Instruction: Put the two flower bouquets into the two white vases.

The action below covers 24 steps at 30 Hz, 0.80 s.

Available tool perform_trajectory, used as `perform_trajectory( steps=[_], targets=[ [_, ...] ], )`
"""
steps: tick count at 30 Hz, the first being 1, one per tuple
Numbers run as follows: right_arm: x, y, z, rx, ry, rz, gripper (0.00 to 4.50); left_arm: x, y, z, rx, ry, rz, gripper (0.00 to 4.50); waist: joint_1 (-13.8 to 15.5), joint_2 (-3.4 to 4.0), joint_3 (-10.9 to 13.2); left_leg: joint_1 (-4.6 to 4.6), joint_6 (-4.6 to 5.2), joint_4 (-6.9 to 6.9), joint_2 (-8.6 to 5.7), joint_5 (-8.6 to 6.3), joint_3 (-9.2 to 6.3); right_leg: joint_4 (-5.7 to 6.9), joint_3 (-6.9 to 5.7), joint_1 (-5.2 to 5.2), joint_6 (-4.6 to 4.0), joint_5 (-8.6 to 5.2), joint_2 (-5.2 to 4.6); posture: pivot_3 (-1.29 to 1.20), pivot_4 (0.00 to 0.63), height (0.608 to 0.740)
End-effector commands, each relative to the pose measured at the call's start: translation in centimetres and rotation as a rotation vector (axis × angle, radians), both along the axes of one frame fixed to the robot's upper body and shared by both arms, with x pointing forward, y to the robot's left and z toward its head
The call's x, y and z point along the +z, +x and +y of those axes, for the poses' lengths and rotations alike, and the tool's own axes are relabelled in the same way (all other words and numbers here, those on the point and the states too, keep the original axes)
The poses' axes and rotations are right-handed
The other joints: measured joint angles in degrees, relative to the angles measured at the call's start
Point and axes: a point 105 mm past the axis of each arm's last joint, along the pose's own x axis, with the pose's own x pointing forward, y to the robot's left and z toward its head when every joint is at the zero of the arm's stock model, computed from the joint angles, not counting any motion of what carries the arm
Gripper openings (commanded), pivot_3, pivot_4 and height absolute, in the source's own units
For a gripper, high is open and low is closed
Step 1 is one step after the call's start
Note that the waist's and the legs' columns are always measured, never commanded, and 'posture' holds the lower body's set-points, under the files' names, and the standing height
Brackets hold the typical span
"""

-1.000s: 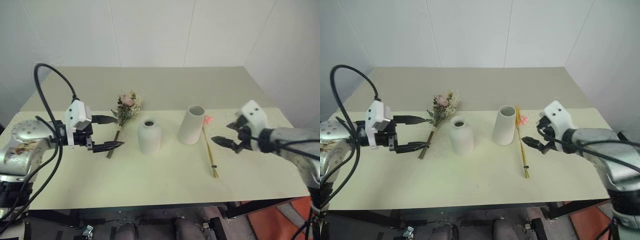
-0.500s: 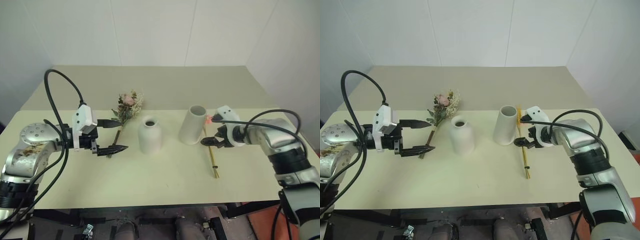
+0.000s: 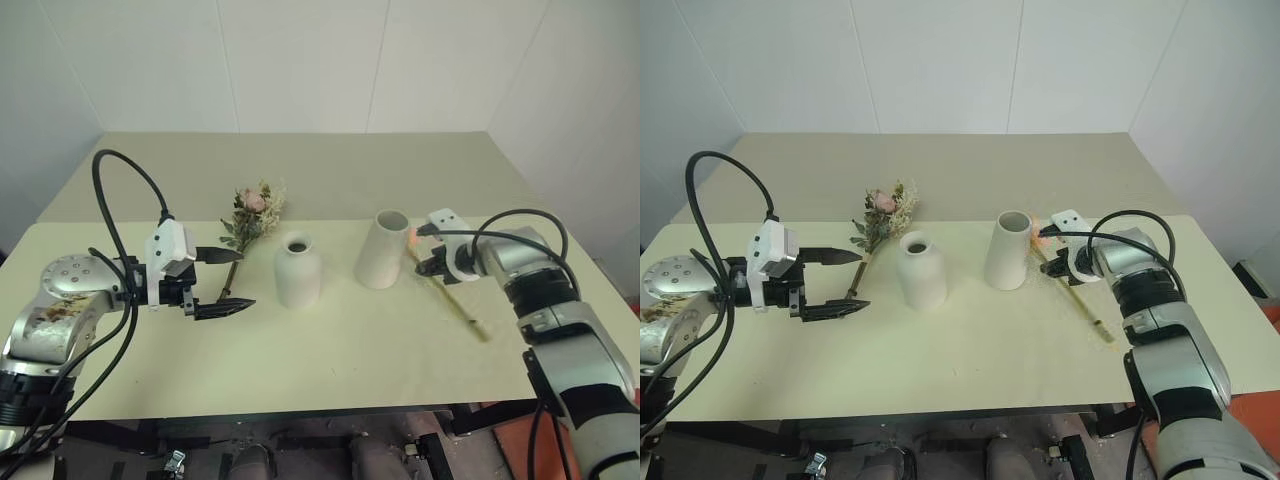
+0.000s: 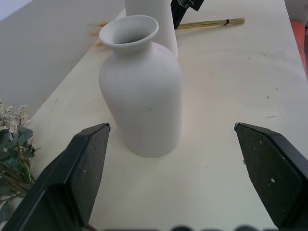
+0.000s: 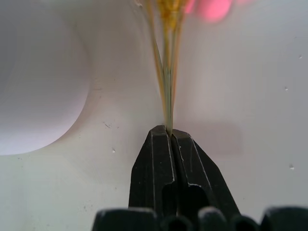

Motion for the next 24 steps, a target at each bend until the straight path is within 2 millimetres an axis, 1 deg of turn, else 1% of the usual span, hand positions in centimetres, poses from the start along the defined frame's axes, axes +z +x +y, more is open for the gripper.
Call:
perform_trajectory(
  steps=[1,2,3,4,5,6,7,8,9,11,12,13,14,16,18,22,24],
  targets=[
    [2.3,1.2,-1.9,-0.096,-0.033,-0.129,0.04,1.3,-0.3,0.3,0.006,0.003,-0.049,4.50,0.09,0.01,0.00,-0.01,0.00,0.00,0.00,0.00,-0.01,0.01,0.00,0.00,0.00,0.00,0.00,0.00,0.150,0.740],
    [3.8,1.7,-2.4,-0.143,-0.032,-0.223,0.04,1.4,-0.2,0.4,0.008,0.006,-0.051,4.50,0.10,0.01,0.01,-0.04,0.00,0.00,0.00,0.00,0.00,0.00,0.00,-0.03,0.00,0.00,0.00,0.00,0.150,0.740],
    [4.8,2.1,-2.8,-0.176,-0.030,-0.287,0.04,1.4,-0.2,0.5,0.010,0.008,-0.053,4.50,0.14,0.01,0.01,-0.07,0.00,0.00,0.00,0.00,0.00,0.00,0.00,-0.06,-0.01,0.00,0.00,0.00,0.150,0.740],
    [7.3,2.7,-3.4,-0.219,-0.045,-0.467,0.04,1.5,-0.2,0.6,0.013,0.010,-0.055,4.50,0.15,0.02,0.01,-0.13,0.00,0.00,-0.01,0.00,0.00,0.00,0.00,-0.12,-0.03,0.01,0.00,0.00,0.150,0.740],
    [9.5,2.9,-3.7,-0.256,-0.035,-0.621,0.04,1.6,-0.2,0.7,0.015,0.011,-0.056,4.50,0.20,0.02,0.01,-0.20,0.00,-0.01,-0.01,0.00,-0.02,-0.02,-0.01,-0.19,-0.05,0.03,0.00,0.00,0.150,0.740],
    [11.9,2.6,-4.0,-0.289,-0.015,-0.782,0.04,1.6,-0.2,0.9,0.018,0.012,-0.058,4.50,0.23,0.02,0.01,-0.26,0.00,-0.02,-0.02,0.00,-0.03,-0.01,-0.01,-0.23,-0.05,0.03,0.00,0.00,0.150,0.740],
    [14.0,1.9,-4.4,-0.306,-0.035,-0.942,0.04,1.7,-0.1,1.0,0.021,0.013,-0.059,4.50,0.25,0.02,0.02,-0.30,0.00,-0.04,-0.02,0.00,-0.05,-0.02,-0.02,-0.28,-0.05,0.02,0.00,0.00,0.150,0.740],
    [15.3,1.2,-4.5,-0.313,-0.059,-1.048,0.04,1.7,0.0,1.0,0.023,0.014,-0.060,4.50,0.25,0.03,0.02,-0.33,0.00,-0.07,-0.02,0.00,-0.04,-0.01,-0.01,-0.33,-0.05,0.02,0.00,0.00,0.150,0.740],
    [16.9,0.5,-4.4,-0.328,-0.009,-1.124,0.04,1.8,0.0,1.0,0.025,0.012,-0.061,4.50,0.22,0.02,0.02,-0.34,0.00,-0.07,-0.02,0.00,-0.05,-0.01,-0.01,-0.34,-0.05,0.02,0.00,0.00,0.150,0.740],
    [19.6,-1.2,-3.6,-0.322,0.191,-1.224,0.04,1.9,0.2,1.0,0.021,0.005,-0.059,4.50,0.19,0.03,0.02,-0.33,0.00,-0.08,-0.03,0.00,-0.04,0.01,0.00,-0.35,-0.05,0.02,0.00,0.00,0.150,0.740],
    [20.7,-2.0,-3.0,-0.286,0.279,-1.264,0.04,2.0,0.2,1.0,0.017,0.003,-0.058,4.50,0.04,0.03,0.02,-0.32,0.00,-0.08,-0.02,0.00,-0.04,0.01,0.00,-0.34,-0.05,0.03,0.00,0.00,0.150,0.740],
    [22.0,-3.5,-1.9,-0.206,0.435,-1.318,0.04,2.0,0.2,0.9,0.011,0.006,-0.057,4.50,-0.07,0.03,0.02,-0.30,0.00,-0.08,-0.01,0.00,-0.05,0.03,0.01,-0.34,-0.07,0.05,0.00,0.00,0.150,0.740],
    [23.0,-4.9,-1.3,-0.151,0.547,-1.369,0.04,2.0,0.3,0.9,0.007,0.011,-0.056,4.50,-0.05,0.03,0.02,-0.26,0.00,-0.08,-0.01,0.00,-0.05,0.07,0.01,-0.32,-0.10,0.07,0.01,0.00,0.150,0.740],
    [24.3,-6.9,-0.1,-0.080,0.659,-1.423,0.04,2.0,0.4,0.9,0.003,0.018,-0.056,4.50,0.04,0.03,0.02,-0.20,0.01,-0.09,0.02,0.00,-0.12,0.09,-0.02,-0.23,-0.11,0.07,0.06,0.00,0.150,0.740],
    [24.9,-7.9,1.0,-0.040,0.731,-1.438,0.04,2.1,0.5,0.9,-0.001,0.020,-0.054,4.50,0.06,0.04,0.02,-0.18,0.01,-0.08,0.02,0.00,-0.14,0.08,-0.05,-0.17,-0.11,0.06,0.06,0.00,0.150,0.740],
    [25.3,-8.8,2.8,0.013,0.809,-1.428,0.04,2.1,0.5,1.0,-0.005,0.025,-0.050,4.50,0.13,0.04,0.02,-0.14,0.01,-0.07,0.03,0.00,-0.13,0.06,-0.05,-0.12,-0.12,0.06,0.06,0.00,0.150,0.740],
    [24.7,-8.3,3.6,0.022,0.824,-1.399,0.04,2.1,0.4,1.0,-0.004,0.025,-0.047,4.50,0.10,0.04,0.02,-0.15,0.01,-0.07,0.03,0.01,-0.14,0.07,-0.06,-0.13,-0.16,0.08,0.06,0.00,0.150,0.740]
  ],
)
